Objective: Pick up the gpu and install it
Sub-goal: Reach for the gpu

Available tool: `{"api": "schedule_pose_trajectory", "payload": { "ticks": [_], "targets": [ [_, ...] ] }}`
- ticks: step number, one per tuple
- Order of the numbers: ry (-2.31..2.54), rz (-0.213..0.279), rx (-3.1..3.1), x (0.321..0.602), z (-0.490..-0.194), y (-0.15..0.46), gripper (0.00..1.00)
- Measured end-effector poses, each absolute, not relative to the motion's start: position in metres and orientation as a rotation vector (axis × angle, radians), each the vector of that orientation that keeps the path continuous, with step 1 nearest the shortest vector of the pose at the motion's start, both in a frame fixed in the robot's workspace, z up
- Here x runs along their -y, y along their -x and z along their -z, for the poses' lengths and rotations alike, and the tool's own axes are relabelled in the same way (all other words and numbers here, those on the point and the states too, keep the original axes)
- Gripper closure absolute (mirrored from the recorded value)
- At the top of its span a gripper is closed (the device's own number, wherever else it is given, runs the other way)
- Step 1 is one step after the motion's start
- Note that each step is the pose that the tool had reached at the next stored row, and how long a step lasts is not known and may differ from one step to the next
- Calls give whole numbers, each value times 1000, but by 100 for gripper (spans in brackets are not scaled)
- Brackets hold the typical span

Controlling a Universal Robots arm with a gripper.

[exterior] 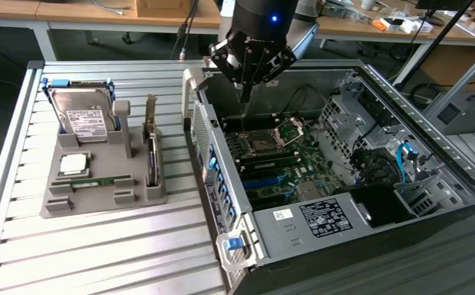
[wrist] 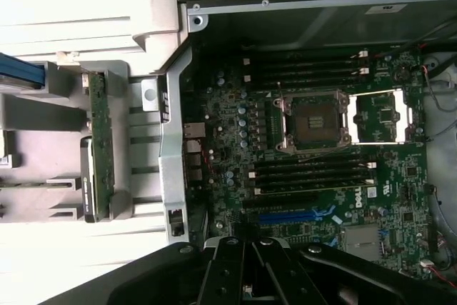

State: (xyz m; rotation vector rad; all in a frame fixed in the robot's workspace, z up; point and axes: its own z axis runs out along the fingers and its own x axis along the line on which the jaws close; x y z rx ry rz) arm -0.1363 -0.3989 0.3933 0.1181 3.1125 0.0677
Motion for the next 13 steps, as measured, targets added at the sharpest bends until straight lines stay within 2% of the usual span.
{"api": "schedule_pose_trajectory", "payload": {
  "ticks": [13],
  "targets": [
    [-118,-68,-3113,399,-393,140,90]
  ]
}}
